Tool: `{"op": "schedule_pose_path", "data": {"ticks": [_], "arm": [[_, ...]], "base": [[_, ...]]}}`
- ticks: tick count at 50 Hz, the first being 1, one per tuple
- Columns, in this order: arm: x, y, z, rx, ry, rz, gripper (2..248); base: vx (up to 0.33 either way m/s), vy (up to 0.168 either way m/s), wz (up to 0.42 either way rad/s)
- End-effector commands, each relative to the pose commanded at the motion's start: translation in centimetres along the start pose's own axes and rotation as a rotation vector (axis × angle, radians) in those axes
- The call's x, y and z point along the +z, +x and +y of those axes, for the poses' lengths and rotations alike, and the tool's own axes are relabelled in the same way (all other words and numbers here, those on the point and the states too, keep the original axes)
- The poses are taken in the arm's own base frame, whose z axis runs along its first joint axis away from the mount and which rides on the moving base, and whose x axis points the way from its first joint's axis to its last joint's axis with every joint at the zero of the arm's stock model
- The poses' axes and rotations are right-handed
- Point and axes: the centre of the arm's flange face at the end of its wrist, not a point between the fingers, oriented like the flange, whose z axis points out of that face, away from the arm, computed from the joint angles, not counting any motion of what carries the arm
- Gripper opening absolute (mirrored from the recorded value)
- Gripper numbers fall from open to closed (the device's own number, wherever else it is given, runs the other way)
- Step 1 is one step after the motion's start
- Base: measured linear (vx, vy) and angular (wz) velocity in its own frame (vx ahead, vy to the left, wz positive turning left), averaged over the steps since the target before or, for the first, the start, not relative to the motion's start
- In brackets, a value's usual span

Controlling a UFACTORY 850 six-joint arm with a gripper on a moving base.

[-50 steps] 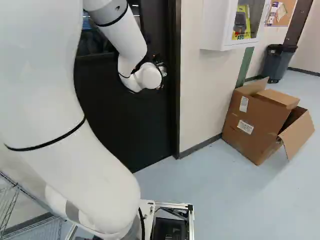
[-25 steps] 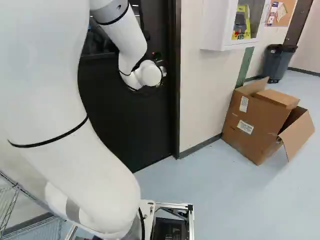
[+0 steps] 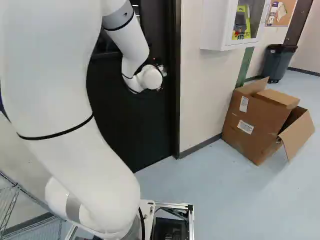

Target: Open the door and move inside

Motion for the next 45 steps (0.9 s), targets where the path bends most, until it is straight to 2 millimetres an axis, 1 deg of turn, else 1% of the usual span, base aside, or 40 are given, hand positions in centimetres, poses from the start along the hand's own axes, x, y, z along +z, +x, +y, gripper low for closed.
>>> {"op": "schedule_pose_path", "data": {"ticks": [45], "arm": [[1.0,-4.8,-1.6,0.047,0.036,-0.079,247]], "base": [[0.0,0.0,0.0]]}}
